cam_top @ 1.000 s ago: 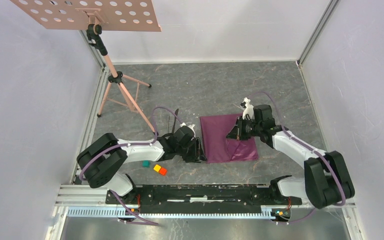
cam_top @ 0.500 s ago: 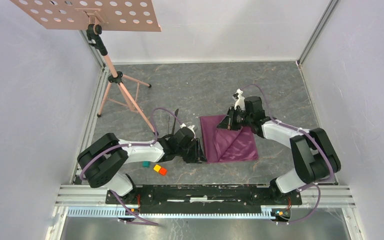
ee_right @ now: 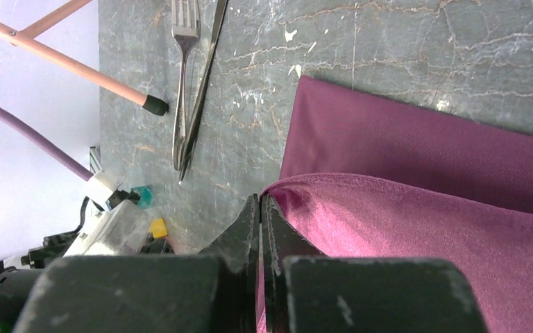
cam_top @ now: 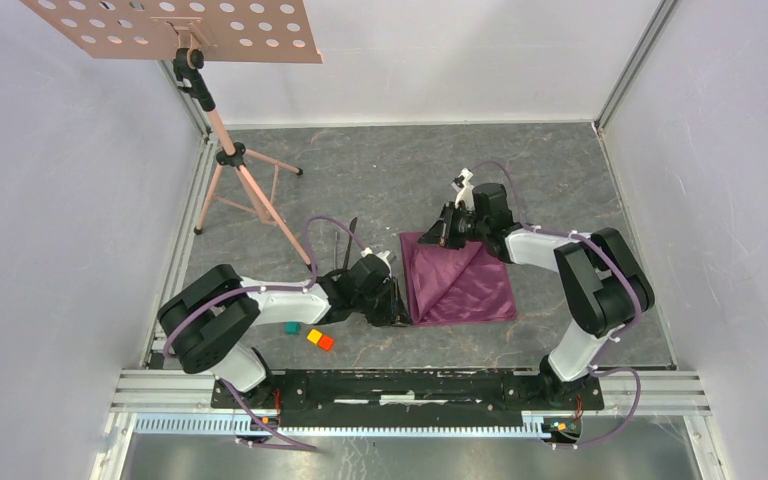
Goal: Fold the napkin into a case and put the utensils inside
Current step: Fold the top corner of the square-folded napkin at the center of the board.
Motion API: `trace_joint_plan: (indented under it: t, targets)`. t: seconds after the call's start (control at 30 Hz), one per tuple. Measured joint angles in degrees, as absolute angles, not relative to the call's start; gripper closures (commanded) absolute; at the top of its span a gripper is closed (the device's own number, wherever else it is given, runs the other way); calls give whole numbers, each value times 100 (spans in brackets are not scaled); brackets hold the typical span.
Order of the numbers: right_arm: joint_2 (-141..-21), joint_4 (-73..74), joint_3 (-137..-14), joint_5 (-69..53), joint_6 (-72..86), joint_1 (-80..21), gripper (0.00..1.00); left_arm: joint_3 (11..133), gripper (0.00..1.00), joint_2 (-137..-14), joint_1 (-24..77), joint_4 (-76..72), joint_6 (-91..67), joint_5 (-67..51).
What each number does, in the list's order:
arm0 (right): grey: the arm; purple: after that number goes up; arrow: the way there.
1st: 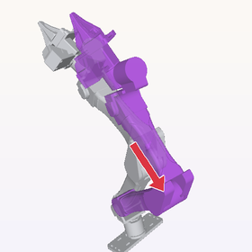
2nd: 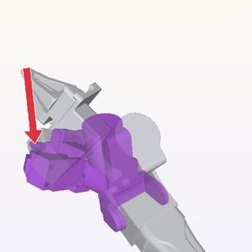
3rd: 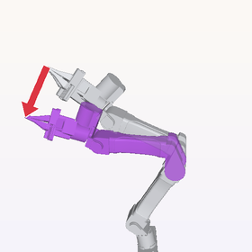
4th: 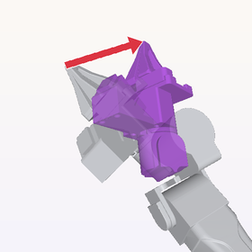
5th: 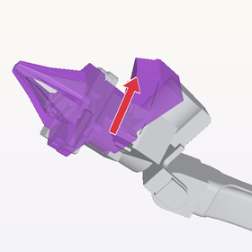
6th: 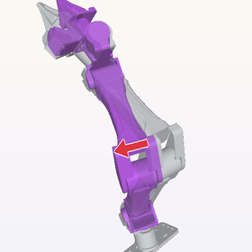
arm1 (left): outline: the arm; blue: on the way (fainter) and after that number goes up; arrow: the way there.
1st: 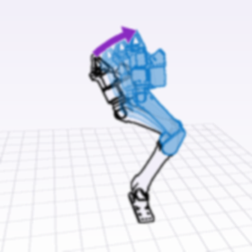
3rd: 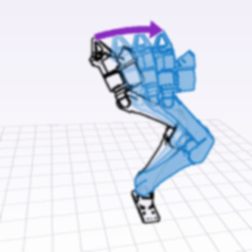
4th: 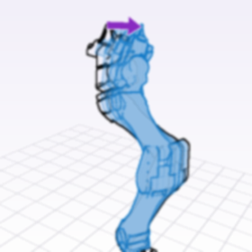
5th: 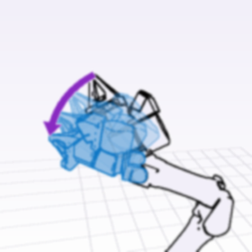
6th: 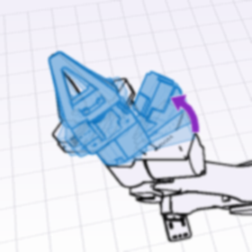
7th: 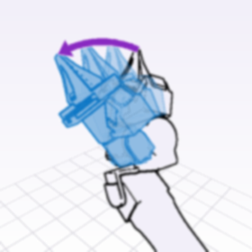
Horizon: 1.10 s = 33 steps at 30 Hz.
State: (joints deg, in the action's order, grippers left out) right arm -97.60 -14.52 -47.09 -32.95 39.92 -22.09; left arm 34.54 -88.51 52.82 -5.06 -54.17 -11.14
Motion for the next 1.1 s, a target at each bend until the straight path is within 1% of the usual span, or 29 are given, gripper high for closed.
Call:
trace_joint_plan:
  t: [0.47,1.1]
  targets:
    - [-10412,-1712,-5059,-3251,4224,-2213,100,3454,76,-8910,5290,-572,-5419,-1125]
    - [-10901,-1835,-5384,-3242,4296,-2252,100,3454,80,-9028,5328,-764,-5443,-1212]
